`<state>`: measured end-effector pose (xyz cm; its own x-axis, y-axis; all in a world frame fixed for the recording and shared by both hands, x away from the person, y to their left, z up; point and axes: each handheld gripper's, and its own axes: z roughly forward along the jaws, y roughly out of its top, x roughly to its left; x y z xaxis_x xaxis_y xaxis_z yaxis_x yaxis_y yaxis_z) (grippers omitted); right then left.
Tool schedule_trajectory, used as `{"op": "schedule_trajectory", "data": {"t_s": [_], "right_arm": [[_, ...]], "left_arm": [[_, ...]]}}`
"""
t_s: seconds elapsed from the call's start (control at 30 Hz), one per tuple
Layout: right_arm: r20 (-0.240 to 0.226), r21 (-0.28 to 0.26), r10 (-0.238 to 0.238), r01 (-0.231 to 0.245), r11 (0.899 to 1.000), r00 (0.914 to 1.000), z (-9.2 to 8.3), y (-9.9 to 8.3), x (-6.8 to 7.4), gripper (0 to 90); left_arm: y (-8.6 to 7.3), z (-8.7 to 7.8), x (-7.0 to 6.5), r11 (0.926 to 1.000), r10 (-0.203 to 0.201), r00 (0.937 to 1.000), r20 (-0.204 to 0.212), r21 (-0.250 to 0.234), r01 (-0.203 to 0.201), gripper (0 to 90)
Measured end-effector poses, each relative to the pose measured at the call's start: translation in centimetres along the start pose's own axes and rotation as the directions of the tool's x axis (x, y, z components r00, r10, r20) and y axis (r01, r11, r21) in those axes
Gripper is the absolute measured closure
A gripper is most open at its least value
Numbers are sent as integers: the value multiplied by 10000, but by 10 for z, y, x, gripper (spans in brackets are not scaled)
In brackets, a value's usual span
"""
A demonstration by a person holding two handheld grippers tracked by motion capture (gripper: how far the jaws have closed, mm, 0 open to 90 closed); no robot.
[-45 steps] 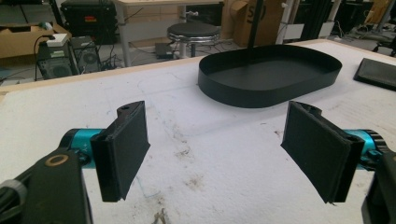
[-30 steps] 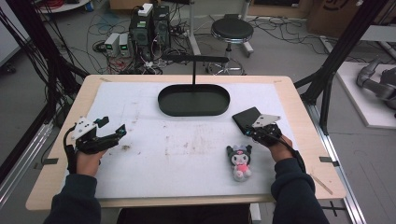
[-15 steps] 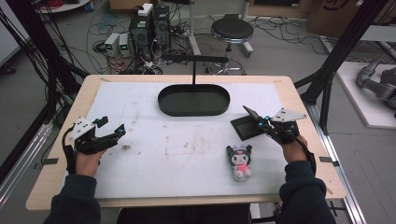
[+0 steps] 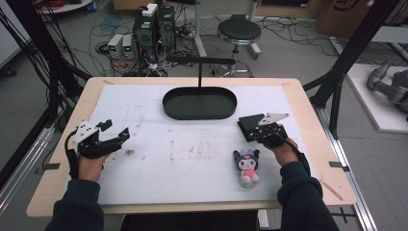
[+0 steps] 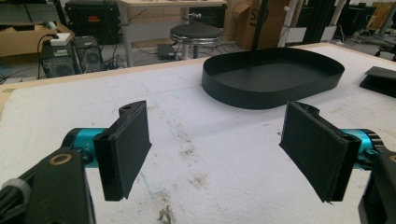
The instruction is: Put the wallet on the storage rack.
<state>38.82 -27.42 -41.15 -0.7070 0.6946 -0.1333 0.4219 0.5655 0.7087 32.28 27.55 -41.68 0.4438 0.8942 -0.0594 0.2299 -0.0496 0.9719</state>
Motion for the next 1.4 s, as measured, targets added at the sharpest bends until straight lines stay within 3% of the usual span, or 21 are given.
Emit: {"op": "schedule_trajectory", "data": {"t_s": [0.2, 0.23, 0.27, 0.3, 0.37, 0.4, 0.43, 0.5, 0.53, 0.57, 0.7, 0.73, 0.77, 0.9, 1.0, 1.17, 1.2, 1.3, 1.33, 1.37, 1.4], "right_arm": [[55, 494, 2, -4, 9988, 10000, 20, 1, 1, 869], [-121, 201, 244, -241, 9995, 9996, 21, 0, -2, 787], [-121, 201, 244, -241, 9995, 9996, 21, 0, -2, 787], [243, -73, 925, -924, 9957, 9954, 18, -2, -9, 565], [365, -201, 1186, -1179, 9928, 9923, 16, -4, -14, 563], [906, -302, 1698, -1677, 9854, 9813, 9, -9, -28, 509], [906, -302, 1698, -1677, 9854, 9813, 9, -9, -28, 509], [1612, -233, 2072, -2061, 9782, 9649, 6, -16, -41, 465], [1782, -183, 2351, -2357, 9717, 9555, 6, -20, -47, 438], [2125, -128, 2775, -2813, 9595, 9369, 10, -26, -57, 382], [1860, 62, 3157, -3224, 9466, 9305, 18, -32, -65, 368], [1653, 20, 3431, -3482, 9374, 9246, 18, -33, -68, 387], [942, -34, 3619, -3632, 9317, 9275, 17, -36, -72, 500], [858, 23, 3742, -3757, 9267, 9234, 15, -37, -71, 555], [453, 273, 4063, -4077, 9127, 9126, 8, -39, -67, 606], [329, 511, 3819, -3832, 9223, 9236, -2, -43, -54, 594], [217, 593, 3886, -3892, 9192, 9212, -5, -45, -50, 585], [56, 660, 3589, -3584, 9312, 9334, -11, -49, -40, 548], [-24, 581, 3193, -3187, 9461, 9476, -16, -50, -34, 478], [-24, 581, 3193, -3187, 9461, 9476, -16, -50, -34, 478], [376, 252, 2167, -2177, 9757, 9755, -19, -50, -27, 369]], "left_arm": [[0, -1, 0, 10000, 3, 10000, -45, 9, -3, 236], [0, -1, 0, 10000, 7, 10000, -41, 7, -7, 236], [0, -1, 0, 10000, 20, 10000, -43, 12, -20, 236], [0, -2, 1, 10000, 45, 10000, -32, 18, -45, 236], [-1, -2, 0, 10000, 18, 10000, -51, 23, -18, 236], [-1, -2, 0, 10000, 19, 10000, -56, 20, -19, 236], [-1, -2, 0, 10000, 42, 10000, -58, 39, -42, 236], [-1, -2, 0, 10000, 57, 10000, -61, 45, -57, 237], [-1, -2, 0, 10000, 71, 10000, -61, 57, -71, 237], [-1, -2, 0, 9999, 78, 10000, -60, 77, -77, 237], [-1, 0, 0, 9999, 76, 9999, -67, 91, -75, 237], [-1, 0, 0, 9999, 96, 9999, -66, 98, -95, 237], [-1, 0, 0, 9999, 92, 9999, -65, 98, -91, 238], [-1, 0, 1, 9999, 92, 9999, -62, 138, -91, 238], [-1, -2, 2, 9999, 84, 9999, -82, 90, -84, 238], [-1, -5, 3, 10000, 33, 9998, -177, 44, -32, 237], [-1, -5, 3, 10000, 29, 9998, -190, 45, -28, 237], [0, -7, 2, 10000, 77, 9998, -186, 21, -77, 238], [0, -7, 2, 10000, 57, 9998, -202, 17, -57, 239], [0, -7, 1, 10000, 46, 9998, -201, 7, -45, 239], [0, -7, 1, 10000, 68, 9998, -184, 6, -68, 240]]}}
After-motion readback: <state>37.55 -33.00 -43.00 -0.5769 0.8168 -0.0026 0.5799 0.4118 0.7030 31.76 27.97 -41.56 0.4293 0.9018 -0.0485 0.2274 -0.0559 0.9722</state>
